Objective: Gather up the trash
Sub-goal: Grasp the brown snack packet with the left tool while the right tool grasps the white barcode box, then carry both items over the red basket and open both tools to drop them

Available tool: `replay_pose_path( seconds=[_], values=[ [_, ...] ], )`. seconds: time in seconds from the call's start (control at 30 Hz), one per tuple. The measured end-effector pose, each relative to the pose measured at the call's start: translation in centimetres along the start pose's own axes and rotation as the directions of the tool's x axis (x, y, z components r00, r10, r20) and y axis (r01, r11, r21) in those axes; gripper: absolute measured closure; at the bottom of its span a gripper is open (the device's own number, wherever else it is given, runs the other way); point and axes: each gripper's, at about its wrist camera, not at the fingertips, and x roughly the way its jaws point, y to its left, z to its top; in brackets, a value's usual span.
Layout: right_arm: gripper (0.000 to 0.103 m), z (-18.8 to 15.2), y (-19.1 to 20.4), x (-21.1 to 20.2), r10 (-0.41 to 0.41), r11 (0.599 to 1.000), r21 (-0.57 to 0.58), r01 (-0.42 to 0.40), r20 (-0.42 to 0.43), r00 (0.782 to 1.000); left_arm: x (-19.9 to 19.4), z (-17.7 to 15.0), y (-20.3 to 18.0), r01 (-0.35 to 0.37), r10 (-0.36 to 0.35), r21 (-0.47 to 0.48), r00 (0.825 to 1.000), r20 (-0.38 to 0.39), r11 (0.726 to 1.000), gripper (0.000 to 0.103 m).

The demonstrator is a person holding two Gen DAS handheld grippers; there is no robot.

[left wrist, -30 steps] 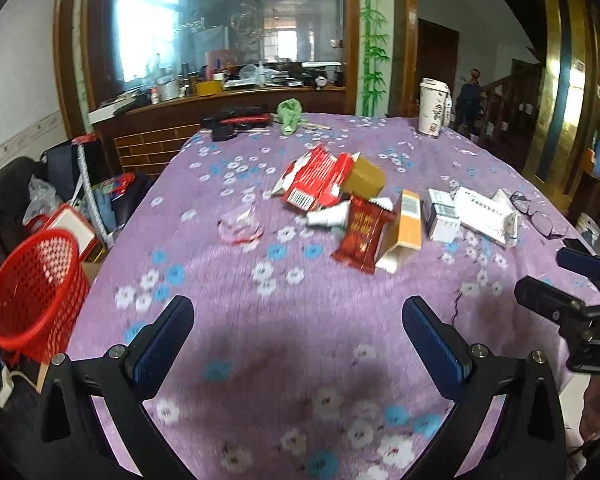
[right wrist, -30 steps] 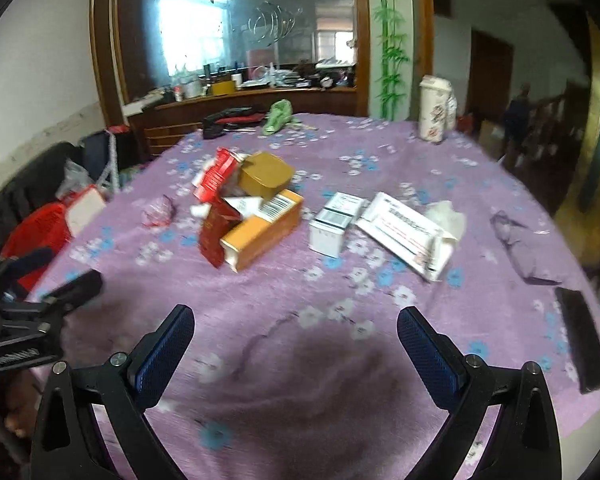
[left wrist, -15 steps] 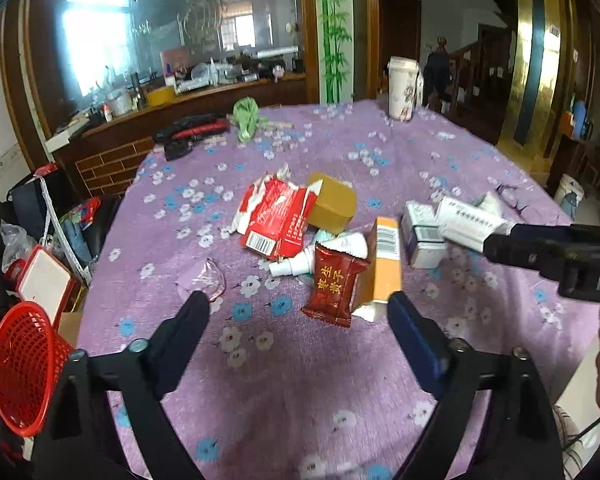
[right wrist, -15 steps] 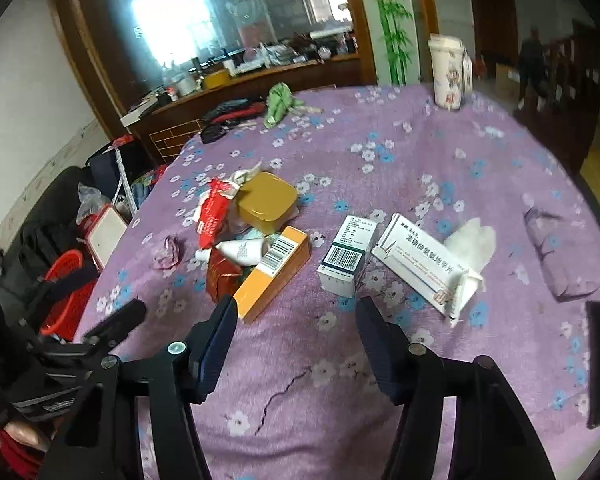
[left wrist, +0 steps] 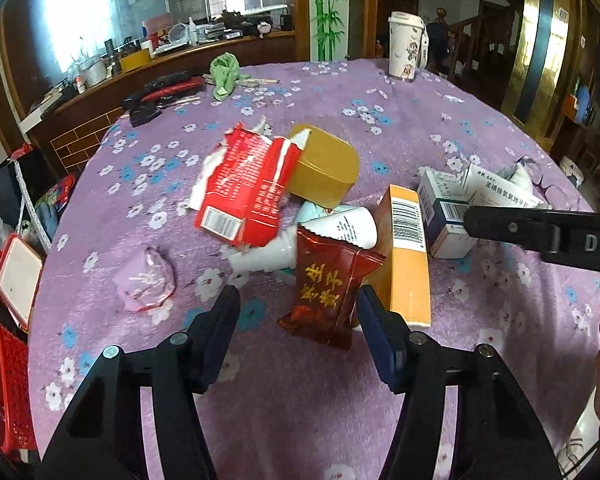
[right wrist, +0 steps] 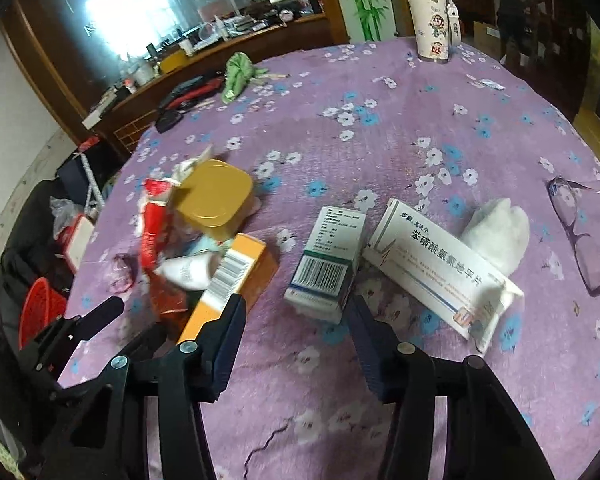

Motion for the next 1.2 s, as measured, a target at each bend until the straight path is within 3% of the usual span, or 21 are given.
replay_pose_path(
  seconds=[0.23, 0.3, 0.43, 0.53, 0.63, 0.7, 0.8, 0.93, 0.97, 1.0, 1.03, 1.13, 1.2],
  values=[
    [0.047, 0.8, -1.0, 2.5, -0.038, 0.999, -0.009, 0.038, -0.008, 0.999, 3.1, 0.7, -0.5, -0.002, 0.001, -0.013, 0.999, -0.051, 1.0, 0.044],
    [0.047, 0.7, -1.4, 2.9, -0.009, 1.0, -0.012, 0.009, -0.007, 1.0, 3.8, 0.7, -0.6, -0.016, 0.015, -0.026, 0.998, -0.061, 1.0, 0.046],
    [0.065, 0.4, -1.4, 2.1, 0.016, 0.997, -0.074, -0.013, 0.041, 0.999, 4.0, 0.4, -0.4, 0.015, -0.019, -0.068, 0.998, -0.052, 0.998, 0.068],
    [0.075, 0.1, -1.8, 1.6, 0.042, 0.994, -0.104, -0.035, 0.07, 0.997, 3.9, 0.1, -0.9, -0.028, 0.025, -0.061, 0.999, -0.036, 0.998, 0.068],
    [0.075, 0.1, -2.2, 1.7, 0.055, 0.992, -0.121, -0.045, 0.079, 0.995, 3.9, -0.1, -1.4, -0.058, 0.056, -0.052, 0.998, -0.039, 0.997, 0.068],
    [0.068, 0.2, -2.3, 1.8, 0.059, 0.99, -0.135, -0.048, 0.084, 0.995, 3.9, -0.2, -1.5, -0.072, 0.07, -0.055, 0.997, -0.039, 0.996, 0.068],
    [0.04, 0.5, -2.2, 2.2, 0.066, 0.987, -0.153, -0.053, 0.084, 0.994, 3.9, -0.1, -1.3, -0.076, 0.073, -0.077, 0.996, -0.041, 0.994, 0.068],
    [0.037, 0.7, -1.9, 3.2, 0.068, 0.983, -0.177, -0.057, 0.059, 0.996, 4.2, 0.1, -1.1, -0.087, 0.082, -0.112, 0.995, -0.053, 0.99, 0.068],
    [0.039, 0.6, -2.1, 3.4, 0.072, 0.983, -0.172, -0.062, 0.053, 0.996, 4.2, 0.2, -1.2, -0.094, 0.088, -0.114, 0.995, -0.054, 0.989, 0.068],
    [0.054, 0.6, -2.3, 3.8, 0.07, 0.984, -0.167, -0.062, 0.041, 0.997, 4.3, 0.3, -1.4, -0.103, 0.097, -0.113, 0.994, -0.056, 0.988, 0.069],
    [0.058, 0.7, -2.5, 3.8, 0.08, 0.985, -0.16, -0.071, 0.047, 0.996, 4.2, 0.3, -1.5, -0.111, 0.105, -0.111, 0.993, -0.057, 0.988, 0.069],
    [0.066, 0.5, -2.6, 3.6, 0.069, 0.983, -0.171, -0.059, 0.052, 0.996, 4.0, 0.2, -1.7, -0.116, 0.11, -0.115, 0.992, -0.06, 0.987, 0.072],
    [0.066, 0.3, -2.7, 3.0, 0.079, 0.983, -0.172, -0.067, 0.066, 0.995, 3.4, 0.1, -1.9, -0.108, 0.102, -0.118, 0.993, -0.056, 0.987, 0.072]
  ],
)
